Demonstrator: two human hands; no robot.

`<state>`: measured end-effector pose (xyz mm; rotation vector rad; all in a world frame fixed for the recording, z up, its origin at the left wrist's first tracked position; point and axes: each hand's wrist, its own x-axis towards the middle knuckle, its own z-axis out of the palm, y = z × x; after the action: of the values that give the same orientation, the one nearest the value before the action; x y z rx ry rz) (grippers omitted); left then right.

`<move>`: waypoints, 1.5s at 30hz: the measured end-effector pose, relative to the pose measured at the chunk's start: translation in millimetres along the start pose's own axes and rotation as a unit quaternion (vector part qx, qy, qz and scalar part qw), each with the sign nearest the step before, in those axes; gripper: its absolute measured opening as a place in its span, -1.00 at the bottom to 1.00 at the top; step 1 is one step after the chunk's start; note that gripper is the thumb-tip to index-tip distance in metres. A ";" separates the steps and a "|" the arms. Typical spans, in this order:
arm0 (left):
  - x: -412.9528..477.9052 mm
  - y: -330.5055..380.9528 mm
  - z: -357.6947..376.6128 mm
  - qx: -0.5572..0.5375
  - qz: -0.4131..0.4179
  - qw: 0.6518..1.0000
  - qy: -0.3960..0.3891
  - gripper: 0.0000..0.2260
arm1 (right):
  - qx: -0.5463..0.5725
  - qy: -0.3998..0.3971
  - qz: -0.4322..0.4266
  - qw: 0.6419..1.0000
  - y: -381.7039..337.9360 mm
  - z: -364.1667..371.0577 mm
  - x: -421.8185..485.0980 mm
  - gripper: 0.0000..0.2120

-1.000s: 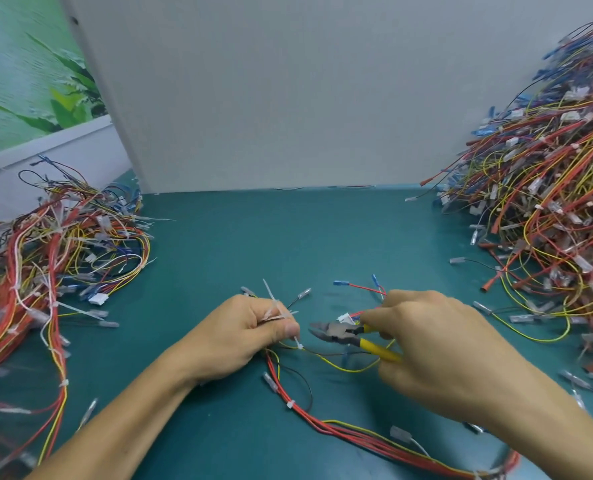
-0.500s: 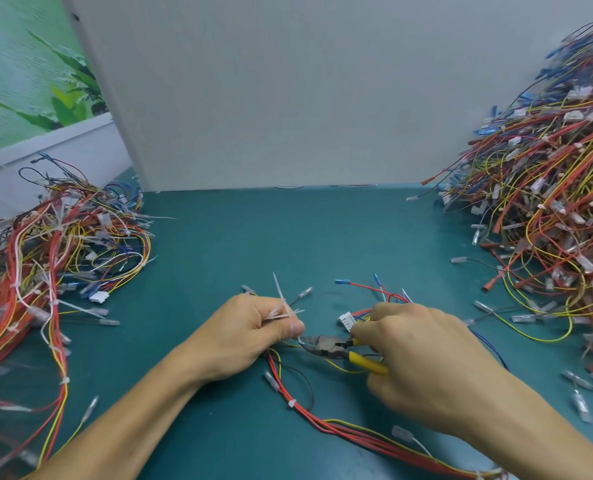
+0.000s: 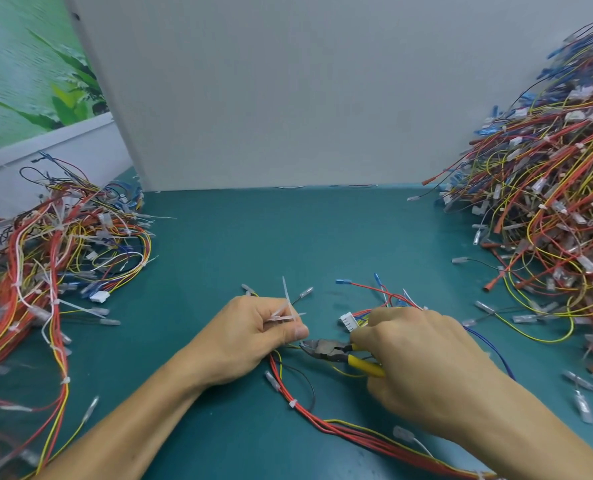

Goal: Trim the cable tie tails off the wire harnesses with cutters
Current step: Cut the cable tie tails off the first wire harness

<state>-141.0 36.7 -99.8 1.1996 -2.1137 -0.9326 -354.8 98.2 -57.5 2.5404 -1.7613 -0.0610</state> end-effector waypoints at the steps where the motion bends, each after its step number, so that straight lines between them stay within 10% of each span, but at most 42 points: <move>1: -0.1 0.0 0.3 -0.001 0.002 1.000 0.003 -0.83 | -0.006 -0.001 -0.002 1.000 -0.2 -0.2 0.1 -0.93; 23: -0.5 1.7 -0.3 -0.025 -0.004 0.999 0.028 -0.81 | -0.002 -0.003 -0.011 1.000 -1.8 4.2 3.0 -0.92; 35: -9.4 20.8 -5.4 -0.465 -0.040 0.884 0.035 -0.80 | 0.225 0.029 0.068 0.971 28.4 -8.7 1.5 -0.85; 42: -37.3 35.5 -24.9 -0.116 -0.001 0.985 -0.129 -0.80 | 0.108 0.005 0.172 0.979 66.8 -2.0 9.5 -0.71; 45: -54.9 46.4 -18.5 0.149 0.057 0.972 -0.175 -0.81 | 0.102 -0.027 0.201 0.974 74.2 4.8 14.8 -0.68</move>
<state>-126.0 96.4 -58.3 1.1005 -2.6509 -0.8433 -419.2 58.2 -57.6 2.2636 -2.3783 0.0716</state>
